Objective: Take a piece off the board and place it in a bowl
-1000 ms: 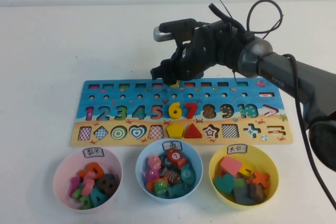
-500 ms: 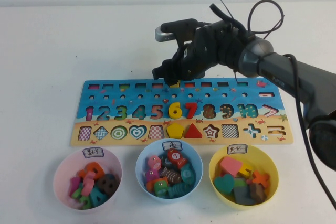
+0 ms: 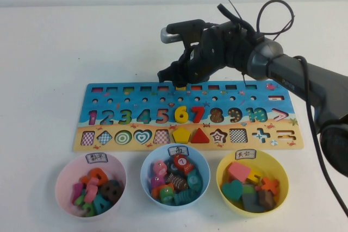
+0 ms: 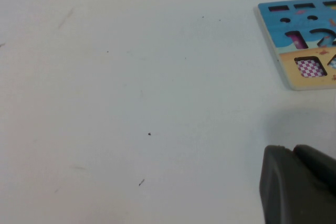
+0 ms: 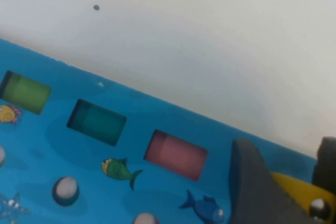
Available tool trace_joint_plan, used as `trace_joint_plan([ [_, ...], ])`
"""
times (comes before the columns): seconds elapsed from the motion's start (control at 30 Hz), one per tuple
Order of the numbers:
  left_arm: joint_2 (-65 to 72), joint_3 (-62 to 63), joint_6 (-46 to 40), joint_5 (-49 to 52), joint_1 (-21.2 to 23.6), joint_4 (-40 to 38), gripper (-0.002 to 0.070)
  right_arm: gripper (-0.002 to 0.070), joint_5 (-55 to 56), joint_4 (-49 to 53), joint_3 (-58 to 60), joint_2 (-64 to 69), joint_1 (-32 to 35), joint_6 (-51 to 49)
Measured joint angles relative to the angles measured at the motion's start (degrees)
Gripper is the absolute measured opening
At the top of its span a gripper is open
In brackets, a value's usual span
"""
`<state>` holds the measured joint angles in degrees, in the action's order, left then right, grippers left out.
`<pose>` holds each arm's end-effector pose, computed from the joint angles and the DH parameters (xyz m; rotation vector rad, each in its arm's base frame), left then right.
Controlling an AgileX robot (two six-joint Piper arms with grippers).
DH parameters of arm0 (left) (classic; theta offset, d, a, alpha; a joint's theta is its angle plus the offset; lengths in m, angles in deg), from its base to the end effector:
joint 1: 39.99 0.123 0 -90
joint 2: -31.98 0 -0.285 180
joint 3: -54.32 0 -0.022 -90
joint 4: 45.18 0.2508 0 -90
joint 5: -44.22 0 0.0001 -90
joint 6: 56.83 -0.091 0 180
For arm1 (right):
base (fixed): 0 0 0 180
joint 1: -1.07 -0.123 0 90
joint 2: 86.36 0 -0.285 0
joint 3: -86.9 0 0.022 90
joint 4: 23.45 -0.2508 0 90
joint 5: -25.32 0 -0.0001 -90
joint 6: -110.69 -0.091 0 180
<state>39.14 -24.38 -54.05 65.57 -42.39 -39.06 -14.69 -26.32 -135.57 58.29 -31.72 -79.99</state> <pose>0.0528 0.0013 0.1717 0.0600 1.8683 0.0426 0.4507 0.2938 0.1846 -0.4493 2.4792 0.3726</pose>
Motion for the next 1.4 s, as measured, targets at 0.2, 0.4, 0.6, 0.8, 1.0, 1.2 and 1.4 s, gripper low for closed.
trace_joint_plan([
  [0.2,0.00,0.00,0.00,0.00,0.00,0.00,-0.0004,0.0214,-0.63,-0.10,-0.62,0.00,0.00,0.00],
  [0.4,0.00,0.00,0.00,0.00,0.00,0.00,-0.0004,0.0214,-2.91,0.18,-3.66,0.04,0.00,0.00],
  [0.6,0.00,0.00,0.00,0.00,0.00,0.00,-0.0004,0.0214,-6.98,1.05,-6.56,0.04,0.00,0.00],
  [0.8,0.00,0.00,0.00,0.00,0.00,0.00,-0.0004,0.0214,-14.49,2.08,-6.72,-3.28,0.00,0.00],
  [1.0,0.00,0.00,0.00,0.00,0.00,0.00,-0.0004,0.0214,-20.95,4.16,-4.61,-9.30,-1.66,0.00],
  [1.2,0.00,0.00,0.00,0.00,0.00,0.00,-0.0004,0.0213,-21.08,4.16,6.92,-18.15,-3.80,0.00],
  [1.4,0.00,0.00,0.00,0.00,0.00,0.00,-0.0004,0.0213,-20.75,2.55,21.35,-28.14,-6.97,0.00],
])
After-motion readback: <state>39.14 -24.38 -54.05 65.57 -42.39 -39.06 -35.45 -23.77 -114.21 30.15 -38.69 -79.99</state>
